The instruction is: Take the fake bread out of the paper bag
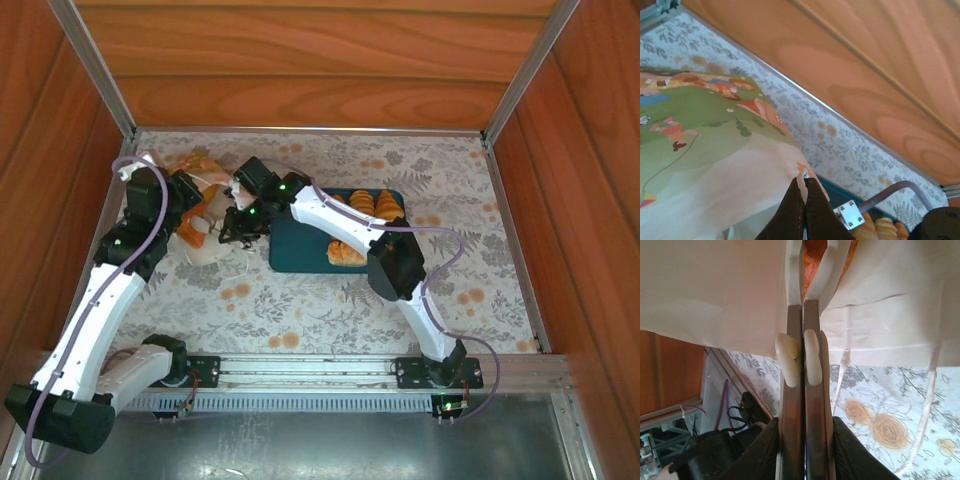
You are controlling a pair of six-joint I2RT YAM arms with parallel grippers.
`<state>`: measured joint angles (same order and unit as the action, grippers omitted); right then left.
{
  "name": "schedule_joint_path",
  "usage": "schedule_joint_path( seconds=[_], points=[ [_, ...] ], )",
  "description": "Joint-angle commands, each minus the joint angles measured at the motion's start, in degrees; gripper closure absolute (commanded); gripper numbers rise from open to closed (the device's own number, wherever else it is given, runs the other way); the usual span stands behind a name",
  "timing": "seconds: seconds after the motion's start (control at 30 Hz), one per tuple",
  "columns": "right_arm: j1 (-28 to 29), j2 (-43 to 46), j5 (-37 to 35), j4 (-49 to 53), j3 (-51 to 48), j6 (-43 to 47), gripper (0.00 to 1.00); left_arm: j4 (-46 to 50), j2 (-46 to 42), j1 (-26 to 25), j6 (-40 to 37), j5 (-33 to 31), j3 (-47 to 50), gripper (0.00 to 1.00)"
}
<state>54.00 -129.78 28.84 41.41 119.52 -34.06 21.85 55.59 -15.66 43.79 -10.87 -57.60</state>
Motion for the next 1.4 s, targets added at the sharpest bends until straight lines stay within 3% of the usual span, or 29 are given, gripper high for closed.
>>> schedule_joint_path(
  seconds=[0.0, 0.23, 0.37, 0.53, 0.7, 0.93, 1.23, 1.37],
  points=[
    [-0.6, 5.8, -1.4, 2.4, -3.9, 3.4, 0.79, -0.6, 1.7, -0.5, 0.9, 1.5, 0.1, 1.00],
    [-0.8, 10.0, -2.2, 2.9, -11.5, 4.4, 0.76, -1.6, 4.2, -1.5, 1.0, 3.6, -0.3, 1.00],
    [-0.8, 9.3, -6.1, 6.2, -10.7, 5.7, 0.68, -2.0, 3.5, -1.6, 1.0, 3.2, 0.3, 1.00],
    [-0.8, 9.9, -5.0, 5.0, -10.1, 5.7, 0.59, -2.1, 3.0, -1.7, 0.8, 3.4, 0.3, 1.00],
    [-0.9, 10.4, -2.8, 4.4, -9.2, 6.3, 0.58, -2.2, 3.0, -1.7, 0.8, 3.7, 0.2, 1.00],
    [-1.1, 9.8, -9.4, 6.2, -8.8, 4.7, 0.55, -2.3, 3.4, -1.7, 0.8, 4.1, -0.1, 1.00],
    [-1.1, 7.9, -3.2, -9.4, -13.7, -8.3, 0.57, -2.4, 3.0, -1.8, 0.9, 4.4, -0.1, 1.00],
    [-1.1, 7.3, -3.0, -11.7, -14.7, -11.6, 0.59, -2.4, 3.0, -1.8, 0.9, 4.4, -0.1, 1.00]
  ],
)
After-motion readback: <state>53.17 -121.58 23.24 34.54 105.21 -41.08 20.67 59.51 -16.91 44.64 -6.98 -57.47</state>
